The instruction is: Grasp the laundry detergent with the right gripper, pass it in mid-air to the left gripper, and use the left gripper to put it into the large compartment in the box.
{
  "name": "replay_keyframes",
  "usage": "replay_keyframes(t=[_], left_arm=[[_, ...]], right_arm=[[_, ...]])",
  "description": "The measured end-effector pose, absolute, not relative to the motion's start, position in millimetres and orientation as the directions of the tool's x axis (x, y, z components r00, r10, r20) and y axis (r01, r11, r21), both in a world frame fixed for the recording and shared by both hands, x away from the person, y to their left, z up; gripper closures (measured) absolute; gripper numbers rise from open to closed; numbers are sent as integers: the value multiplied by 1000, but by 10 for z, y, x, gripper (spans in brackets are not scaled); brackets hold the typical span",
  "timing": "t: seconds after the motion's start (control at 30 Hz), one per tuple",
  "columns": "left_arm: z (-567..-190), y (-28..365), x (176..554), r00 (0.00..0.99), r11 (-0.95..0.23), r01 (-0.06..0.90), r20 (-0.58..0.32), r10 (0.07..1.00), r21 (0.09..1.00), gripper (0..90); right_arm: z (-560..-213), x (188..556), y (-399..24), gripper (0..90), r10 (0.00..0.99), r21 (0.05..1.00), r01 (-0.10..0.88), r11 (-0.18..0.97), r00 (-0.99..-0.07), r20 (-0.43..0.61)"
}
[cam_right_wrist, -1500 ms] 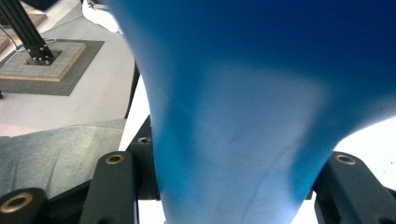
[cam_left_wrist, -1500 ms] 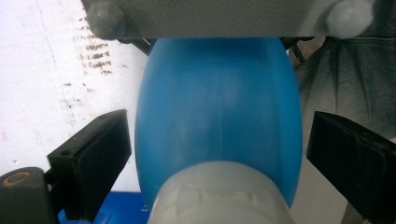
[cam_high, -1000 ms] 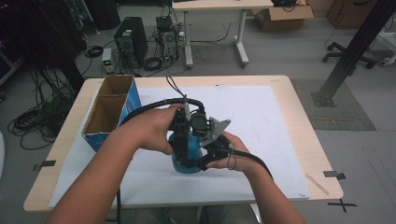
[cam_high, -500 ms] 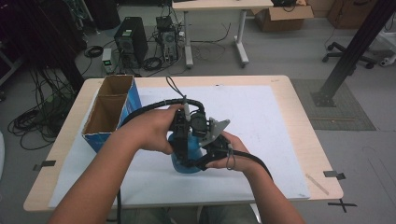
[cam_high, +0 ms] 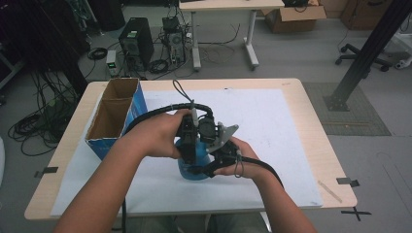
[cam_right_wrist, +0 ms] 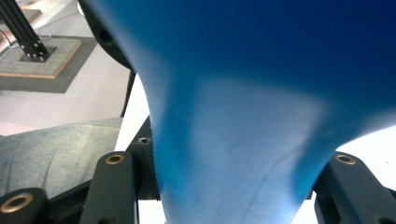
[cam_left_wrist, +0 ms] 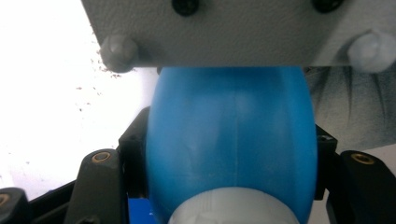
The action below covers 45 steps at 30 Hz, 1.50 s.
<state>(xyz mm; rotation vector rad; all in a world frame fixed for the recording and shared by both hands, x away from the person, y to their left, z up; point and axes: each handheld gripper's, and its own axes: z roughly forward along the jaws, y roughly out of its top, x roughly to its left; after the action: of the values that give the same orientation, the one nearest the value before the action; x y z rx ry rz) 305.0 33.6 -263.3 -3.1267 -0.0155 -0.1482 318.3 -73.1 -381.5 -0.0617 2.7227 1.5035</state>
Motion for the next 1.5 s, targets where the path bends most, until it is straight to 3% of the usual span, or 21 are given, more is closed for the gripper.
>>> replay_keyframes(t=[0.47,0.5,0.57,0.77,1.2,1.5], left_arm=[[-2605,319,3042,995,-999,22,103,18,-32,390],[-2598,323,3056,994,-999,32,102,29,-32,390],[-2597,324,3062,994,-999,35,100,32,-29,390],[-2590,322,3073,995,-999,32,99,28,-36,389],[-2551,304,3130,994,-998,49,100,44,-49,388],[-2486,307,3219,993,-996,88,84,85,-34,388]], right_arm=[[-3816,3168,-727,430,-10,852,-50,521,-999,-53],[-3824,3181,-738,359,12,859,-35,510,-999,-48],[-3831,3202,-748,314,29,858,-27,513,-998,-49],[-3865,3214,-817,241,66,872,29,490,-998,-4],[-3861,3235,-913,34,93,867,40,497,-996,-7],[-3747,3266,-1122,22,118,841,38,539,-993,-31]])
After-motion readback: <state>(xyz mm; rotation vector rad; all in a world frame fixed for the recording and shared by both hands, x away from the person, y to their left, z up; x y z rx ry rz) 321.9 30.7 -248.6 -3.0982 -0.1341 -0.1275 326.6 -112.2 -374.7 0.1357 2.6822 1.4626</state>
